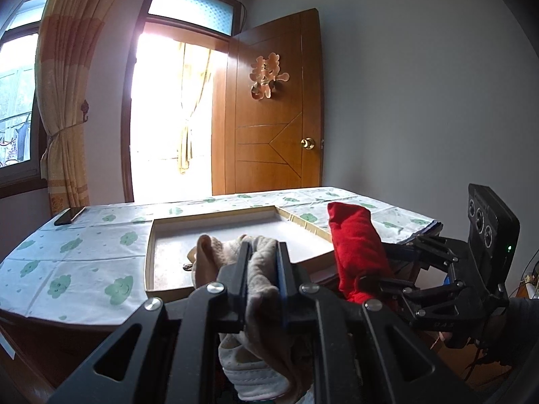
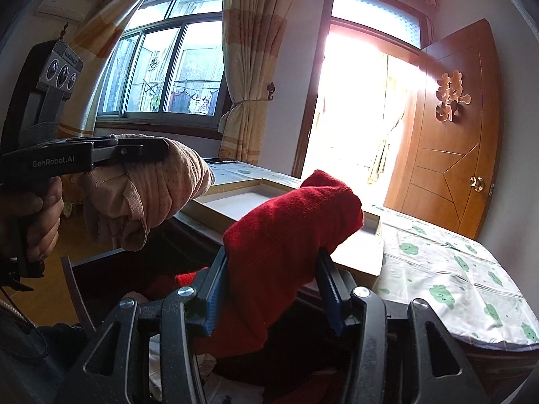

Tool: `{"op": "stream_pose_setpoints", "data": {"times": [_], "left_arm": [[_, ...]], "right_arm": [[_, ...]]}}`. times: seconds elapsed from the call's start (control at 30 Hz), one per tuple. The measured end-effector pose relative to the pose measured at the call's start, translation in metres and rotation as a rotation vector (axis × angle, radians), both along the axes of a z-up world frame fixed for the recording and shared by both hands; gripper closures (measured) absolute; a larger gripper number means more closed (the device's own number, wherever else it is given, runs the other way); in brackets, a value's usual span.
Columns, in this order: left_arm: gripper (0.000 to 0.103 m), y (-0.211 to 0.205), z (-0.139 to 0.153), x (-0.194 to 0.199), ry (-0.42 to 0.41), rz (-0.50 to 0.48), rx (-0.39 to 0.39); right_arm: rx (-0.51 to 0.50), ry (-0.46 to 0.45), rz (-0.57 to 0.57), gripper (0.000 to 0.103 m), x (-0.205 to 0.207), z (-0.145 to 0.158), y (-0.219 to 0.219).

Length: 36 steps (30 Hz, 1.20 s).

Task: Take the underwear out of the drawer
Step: 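Carry both held garments up toward the cardboard tray on the table, then lower the beige underwear and red garment over the tray with both tools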

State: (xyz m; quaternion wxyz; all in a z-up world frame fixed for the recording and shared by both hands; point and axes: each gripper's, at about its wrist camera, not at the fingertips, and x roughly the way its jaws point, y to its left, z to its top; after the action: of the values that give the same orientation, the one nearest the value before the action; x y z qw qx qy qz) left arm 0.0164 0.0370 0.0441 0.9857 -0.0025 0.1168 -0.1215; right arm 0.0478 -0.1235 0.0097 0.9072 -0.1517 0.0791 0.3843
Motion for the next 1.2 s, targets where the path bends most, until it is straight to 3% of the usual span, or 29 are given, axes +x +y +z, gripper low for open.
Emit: {"op": "stream_pose_setpoints", "data": {"times": [0.43,1.2], "left_arm": [[0.092,-0.017,0.025,0.062,0.045,-0.02,0.084],[0.092,-0.059,0.034,0.173,0.182,-0.026,0.227]], "right_arm": [[-0.004,0.034,-0.024,0.051,0.042,0.02,0.001],[-0.085,0.115,-0.095,0.051,0.131,0.042,0.017]]}}
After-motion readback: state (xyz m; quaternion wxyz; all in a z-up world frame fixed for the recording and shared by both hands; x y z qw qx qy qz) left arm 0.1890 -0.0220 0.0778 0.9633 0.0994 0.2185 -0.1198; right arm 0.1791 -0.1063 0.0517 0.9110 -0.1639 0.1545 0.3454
